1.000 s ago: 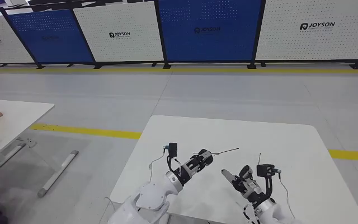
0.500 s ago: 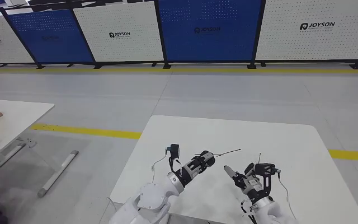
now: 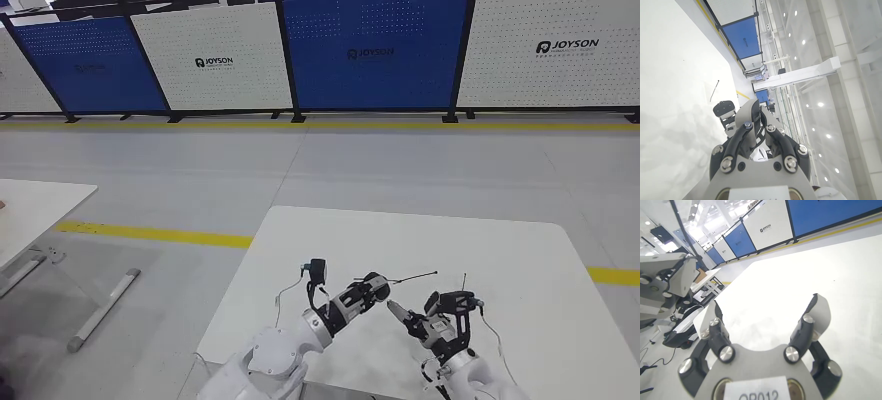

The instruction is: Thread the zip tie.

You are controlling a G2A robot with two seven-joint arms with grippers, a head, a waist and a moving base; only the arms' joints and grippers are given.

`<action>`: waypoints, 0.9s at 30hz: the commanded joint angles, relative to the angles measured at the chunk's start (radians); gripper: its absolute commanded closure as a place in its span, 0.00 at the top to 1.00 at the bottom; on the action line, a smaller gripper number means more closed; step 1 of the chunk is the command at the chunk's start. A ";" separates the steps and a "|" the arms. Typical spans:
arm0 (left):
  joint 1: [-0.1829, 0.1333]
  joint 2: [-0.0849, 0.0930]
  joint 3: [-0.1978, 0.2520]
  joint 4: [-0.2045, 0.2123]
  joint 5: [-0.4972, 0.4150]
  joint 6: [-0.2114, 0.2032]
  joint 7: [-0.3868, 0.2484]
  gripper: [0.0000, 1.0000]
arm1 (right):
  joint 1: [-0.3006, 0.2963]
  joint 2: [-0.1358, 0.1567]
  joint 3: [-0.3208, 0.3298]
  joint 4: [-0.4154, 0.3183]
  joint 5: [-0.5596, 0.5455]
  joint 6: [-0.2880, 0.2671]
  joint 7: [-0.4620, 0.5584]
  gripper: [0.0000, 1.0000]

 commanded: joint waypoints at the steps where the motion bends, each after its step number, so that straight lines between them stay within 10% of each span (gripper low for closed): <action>1: 0.000 0.000 0.003 0.000 0.003 -0.005 -0.003 0.00 | 0.005 -0.002 -0.004 0.014 0.000 0.001 -0.029 0.52; 6: -0.001 -0.001 0.008 0.004 0.010 -0.001 0.002 0.00 | 0.021 -0.005 -0.024 0.034 -0.005 -0.010 -0.048 0.27; 27: -0.011 -0.007 0.044 0.005 0.048 0.028 0.019 0.00 | 0.014 0.003 -0.025 0.008 -0.003 -0.098 -0.054 0.33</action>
